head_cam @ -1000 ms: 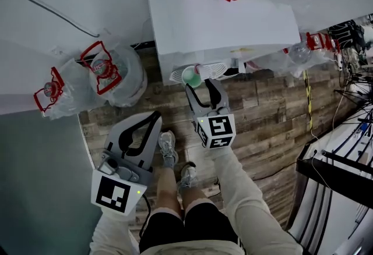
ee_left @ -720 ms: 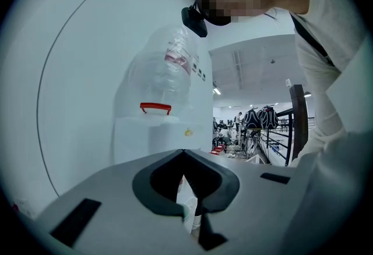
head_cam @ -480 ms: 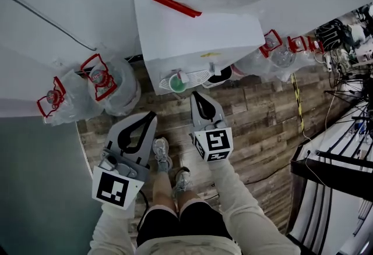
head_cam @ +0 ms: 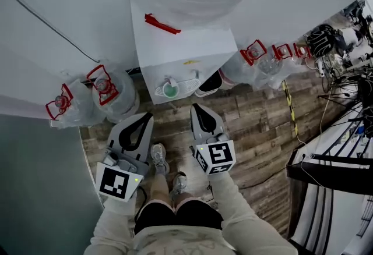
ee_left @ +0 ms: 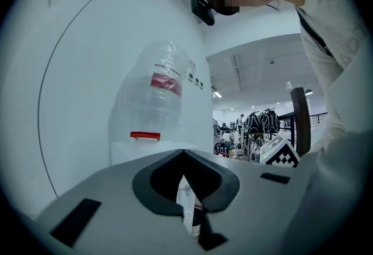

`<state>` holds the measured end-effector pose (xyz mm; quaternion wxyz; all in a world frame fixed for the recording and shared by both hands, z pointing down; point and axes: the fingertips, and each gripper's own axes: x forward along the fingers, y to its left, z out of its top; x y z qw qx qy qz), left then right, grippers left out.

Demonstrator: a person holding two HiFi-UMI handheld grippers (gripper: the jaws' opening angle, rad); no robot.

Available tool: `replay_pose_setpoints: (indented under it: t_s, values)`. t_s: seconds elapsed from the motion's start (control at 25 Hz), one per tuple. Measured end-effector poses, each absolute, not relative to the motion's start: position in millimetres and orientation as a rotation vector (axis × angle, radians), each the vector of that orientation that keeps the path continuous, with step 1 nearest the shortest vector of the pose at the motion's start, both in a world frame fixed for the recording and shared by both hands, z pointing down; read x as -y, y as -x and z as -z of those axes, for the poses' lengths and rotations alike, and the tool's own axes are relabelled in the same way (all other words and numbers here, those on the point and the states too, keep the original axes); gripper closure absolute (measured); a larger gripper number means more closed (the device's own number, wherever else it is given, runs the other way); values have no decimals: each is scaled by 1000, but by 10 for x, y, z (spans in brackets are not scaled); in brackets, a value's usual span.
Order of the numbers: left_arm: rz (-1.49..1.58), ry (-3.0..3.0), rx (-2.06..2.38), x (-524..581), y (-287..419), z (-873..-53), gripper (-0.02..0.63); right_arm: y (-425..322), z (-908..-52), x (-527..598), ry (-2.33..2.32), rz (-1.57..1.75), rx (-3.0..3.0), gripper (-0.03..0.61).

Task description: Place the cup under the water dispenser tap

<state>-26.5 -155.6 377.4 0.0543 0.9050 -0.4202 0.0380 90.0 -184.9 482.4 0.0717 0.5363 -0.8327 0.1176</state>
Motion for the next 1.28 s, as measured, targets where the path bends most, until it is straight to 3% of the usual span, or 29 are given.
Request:
replay_pose_setpoints:
  t_s: [1.28]
  values:
    - [21, -2881, 1399, 567, 90, -2210, 611, -1200, -2750, 578, -1626, -73, 2571, 569]
